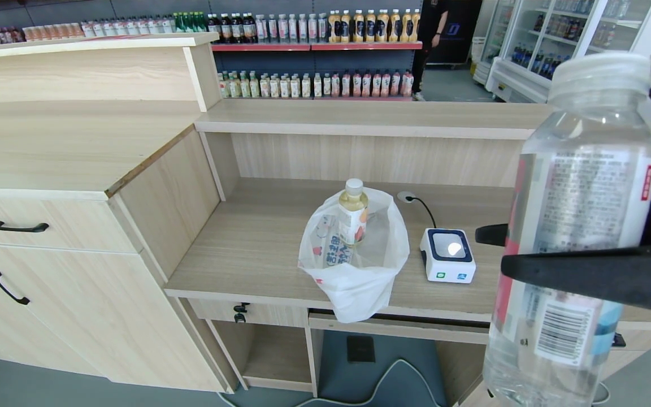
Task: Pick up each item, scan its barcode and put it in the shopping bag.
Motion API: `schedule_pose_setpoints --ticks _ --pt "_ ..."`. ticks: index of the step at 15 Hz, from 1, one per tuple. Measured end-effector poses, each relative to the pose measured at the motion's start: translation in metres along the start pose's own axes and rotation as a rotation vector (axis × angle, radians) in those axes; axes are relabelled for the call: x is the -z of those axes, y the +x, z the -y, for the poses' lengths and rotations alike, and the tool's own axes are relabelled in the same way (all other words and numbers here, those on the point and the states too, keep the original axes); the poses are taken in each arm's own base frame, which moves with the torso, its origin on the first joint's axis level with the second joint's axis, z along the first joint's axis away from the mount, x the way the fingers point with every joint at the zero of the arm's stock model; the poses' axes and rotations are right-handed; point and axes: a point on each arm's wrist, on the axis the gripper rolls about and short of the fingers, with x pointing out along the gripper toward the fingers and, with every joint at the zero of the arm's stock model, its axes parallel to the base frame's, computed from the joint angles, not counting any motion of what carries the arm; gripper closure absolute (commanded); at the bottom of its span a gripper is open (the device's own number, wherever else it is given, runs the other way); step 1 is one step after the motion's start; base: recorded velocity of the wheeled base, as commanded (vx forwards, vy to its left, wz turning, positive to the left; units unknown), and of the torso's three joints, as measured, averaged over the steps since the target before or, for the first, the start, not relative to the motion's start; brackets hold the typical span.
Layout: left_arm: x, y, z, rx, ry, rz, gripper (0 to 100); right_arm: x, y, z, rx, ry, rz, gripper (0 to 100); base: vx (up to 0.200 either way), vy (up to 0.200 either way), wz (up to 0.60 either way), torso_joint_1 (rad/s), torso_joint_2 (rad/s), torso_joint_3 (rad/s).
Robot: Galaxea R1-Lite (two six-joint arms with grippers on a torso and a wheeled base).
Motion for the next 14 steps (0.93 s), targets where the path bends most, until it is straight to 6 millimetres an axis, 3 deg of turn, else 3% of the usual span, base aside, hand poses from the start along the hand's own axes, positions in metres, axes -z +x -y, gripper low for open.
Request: schedule_pose_setpoints --ticks 3,5,8,11,14 --pt "0.000 0.000 0.000 0.000 0.000 0.000 0 -0.001 0.003 0.005 0.017 -0.048 0.008 100 0.000 0.000 0.00 0.000 0.00 0.000" --pt "0.000 0.000 0.000 0.000 0.000 0.000 0 -0.005 0.002 0.024 0.114 -0.207 0.028 100 0.000 0.000 0.00 0.000 0.00 0.000" --pt "0.000 0.000 0.000 0.001 0.000 0.000 0 -0.011 -0.014 0.081 0.373 -0.578 0.025 100 0.000 0.000 0.00 0.000 0.00 0.000" --pt "0.000 0.000 0.000 0.000 0.000 0.000 0 -0.008 -0.051 0.155 0.684 -0.996 -0.058 100 0.000 0.000 0.00 0.000 0.00 0.000" --pt "0.000 0.000 0.000 0.000 0.000 0.000 0 0.005 -0.071 0.203 0.819 -1.177 -0.108 100 0.000 0.000 0.00 0.000 0.00 0.000"
